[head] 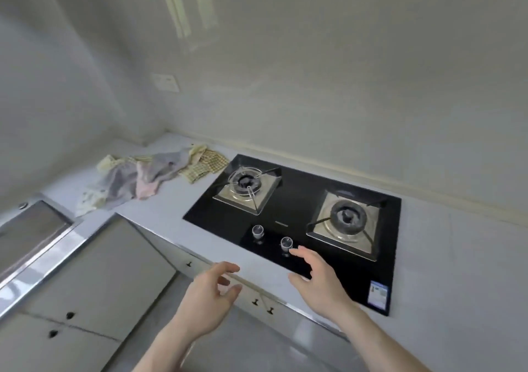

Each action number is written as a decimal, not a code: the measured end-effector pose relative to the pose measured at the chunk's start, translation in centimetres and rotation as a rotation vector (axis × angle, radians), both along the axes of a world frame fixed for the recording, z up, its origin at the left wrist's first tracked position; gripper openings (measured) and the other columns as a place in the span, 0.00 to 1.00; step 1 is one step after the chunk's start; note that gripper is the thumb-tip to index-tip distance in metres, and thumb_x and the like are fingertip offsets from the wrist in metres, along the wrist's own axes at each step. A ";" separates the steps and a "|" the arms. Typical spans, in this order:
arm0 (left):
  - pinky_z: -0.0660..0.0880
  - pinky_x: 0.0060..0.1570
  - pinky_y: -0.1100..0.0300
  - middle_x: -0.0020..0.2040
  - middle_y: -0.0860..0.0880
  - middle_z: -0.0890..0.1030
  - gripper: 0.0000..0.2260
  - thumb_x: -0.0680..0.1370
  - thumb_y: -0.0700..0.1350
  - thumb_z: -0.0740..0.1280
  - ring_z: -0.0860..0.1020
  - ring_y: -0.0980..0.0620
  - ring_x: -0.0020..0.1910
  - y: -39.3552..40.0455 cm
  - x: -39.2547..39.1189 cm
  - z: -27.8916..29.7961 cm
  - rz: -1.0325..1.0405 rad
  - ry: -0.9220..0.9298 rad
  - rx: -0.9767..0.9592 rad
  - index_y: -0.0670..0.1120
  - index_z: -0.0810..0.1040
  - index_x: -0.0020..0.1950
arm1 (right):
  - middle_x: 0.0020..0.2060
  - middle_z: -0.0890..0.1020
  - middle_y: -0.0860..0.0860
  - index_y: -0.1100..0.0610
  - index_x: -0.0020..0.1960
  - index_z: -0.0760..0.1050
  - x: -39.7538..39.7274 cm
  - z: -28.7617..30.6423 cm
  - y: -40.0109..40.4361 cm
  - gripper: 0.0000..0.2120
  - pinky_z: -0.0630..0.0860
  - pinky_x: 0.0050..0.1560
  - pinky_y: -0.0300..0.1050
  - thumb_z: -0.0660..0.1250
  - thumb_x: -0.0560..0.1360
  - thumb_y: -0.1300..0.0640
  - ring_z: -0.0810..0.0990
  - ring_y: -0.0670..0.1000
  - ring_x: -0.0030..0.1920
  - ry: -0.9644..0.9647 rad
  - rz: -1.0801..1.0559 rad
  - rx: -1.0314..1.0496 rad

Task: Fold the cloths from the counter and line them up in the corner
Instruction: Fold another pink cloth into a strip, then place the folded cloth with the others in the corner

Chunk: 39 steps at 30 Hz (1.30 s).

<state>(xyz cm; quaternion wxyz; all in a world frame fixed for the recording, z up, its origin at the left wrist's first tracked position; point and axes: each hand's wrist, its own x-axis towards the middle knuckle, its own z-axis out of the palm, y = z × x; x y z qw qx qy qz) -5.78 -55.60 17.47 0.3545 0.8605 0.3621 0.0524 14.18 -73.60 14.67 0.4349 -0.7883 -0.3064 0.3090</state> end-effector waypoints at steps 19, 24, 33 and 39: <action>0.76 0.53 0.66 0.60 0.67 0.74 0.12 0.77 0.51 0.73 0.76 0.66 0.55 15.7 -10.1 1.4 0.225 -0.060 0.043 0.62 0.77 0.59 | 0.73 0.67 0.35 0.42 0.74 0.70 -6.8 3.0 20.5 0.25 0.65 0.76 0.45 0.68 0.78 0.51 0.66 0.39 0.74 -0.003 0.329 -0.003; 0.77 0.54 0.62 0.62 0.66 0.73 0.13 0.76 0.50 0.72 0.77 0.65 0.56 21.3 -9.8 2.2 0.294 -0.074 0.079 0.61 0.78 0.59 | 0.72 0.66 0.35 0.42 0.74 0.69 -5.4 3.7 27.4 0.24 0.66 0.76 0.43 0.68 0.79 0.52 0.66 0.40 0.74 -0.023 0.402 0.020; 0.76 0.56 0.62 0.65 0.62 0.71 0.13 0.78 0.51 0.73 0.77 0.62 0.57 29.7 -10.3 1.1 0.313 0.015 0.041 0.58 0.78 0.62 | 0.65 0.66 0.26 0.41 0.73 0.71 -5.4 3.3 35.9 0.23 0.67 0.76 0.46 0.69 0.79 0.51 0.67 0.37 0.72 -0.014 0.430 0.020; 0.74 0.60 0.60 0.67 0.55 0.71 0.17 0.78 0.50 0.73 0.77 0.56 0.57 41.2 -9.8 -2.3 0.262 0.114 0.005 0.53 0.79 0.66 | 0.70 0.66 0.33 0.41 0.72 0.70 -6.6 2.8 42.1 0.23 0.66 0.77 0.47 0.69 0.79 0.52 0.65 0.39 0.75 -0.004 0.362 0.020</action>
